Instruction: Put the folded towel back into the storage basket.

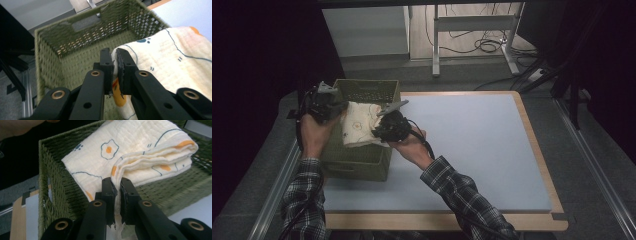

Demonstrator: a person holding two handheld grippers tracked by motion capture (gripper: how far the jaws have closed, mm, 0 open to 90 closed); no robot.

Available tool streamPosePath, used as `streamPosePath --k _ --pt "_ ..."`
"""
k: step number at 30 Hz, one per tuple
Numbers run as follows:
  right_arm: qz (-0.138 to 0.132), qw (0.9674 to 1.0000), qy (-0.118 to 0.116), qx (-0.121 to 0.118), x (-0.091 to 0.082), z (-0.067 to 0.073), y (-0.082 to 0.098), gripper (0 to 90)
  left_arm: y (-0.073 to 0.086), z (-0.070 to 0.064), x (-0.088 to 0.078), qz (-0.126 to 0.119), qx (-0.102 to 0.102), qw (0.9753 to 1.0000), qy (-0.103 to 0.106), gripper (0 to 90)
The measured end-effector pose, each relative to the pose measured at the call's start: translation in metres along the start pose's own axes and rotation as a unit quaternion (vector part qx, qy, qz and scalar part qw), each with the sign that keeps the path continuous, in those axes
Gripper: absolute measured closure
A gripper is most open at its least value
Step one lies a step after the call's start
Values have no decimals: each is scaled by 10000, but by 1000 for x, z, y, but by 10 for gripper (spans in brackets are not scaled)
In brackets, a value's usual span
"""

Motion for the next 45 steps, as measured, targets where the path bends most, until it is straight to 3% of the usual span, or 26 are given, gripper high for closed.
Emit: streamPosePath --k 11,16,31,37,40,45 --pt "345 9989 -99 -309 34 35 -5 828 30 19 -3 162 -152 9997 -76 836" --pt "460 9977 -77 -490 44 44 -5 827 37 24 2 239 -186 9995 -56 835" --pt "717 9955 146 -596 51 40 0 819 34 20 34 595 4 9982 24 831" --pt "767 9952 165 -579 52 40 0 786 39 21 42 718 -55 9974 49 820" --pt "721 9957 159 -566 53 41 -1 705 41 22 47 789 -87 9968 3 714" --pt "643 9966 226 -458 49 34 -3 679 41 22 47 711 -136 9974 -28 580"
Point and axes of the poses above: each handheld gripper's, and its own axes: x roughly forward along the jaws, y roughly out of its underside, z roughly to its left, the point moved 3 cm from there along x, roughly forward along the jaws, and after that the axes turned 15 degrees about y, right-handed, at the moved point
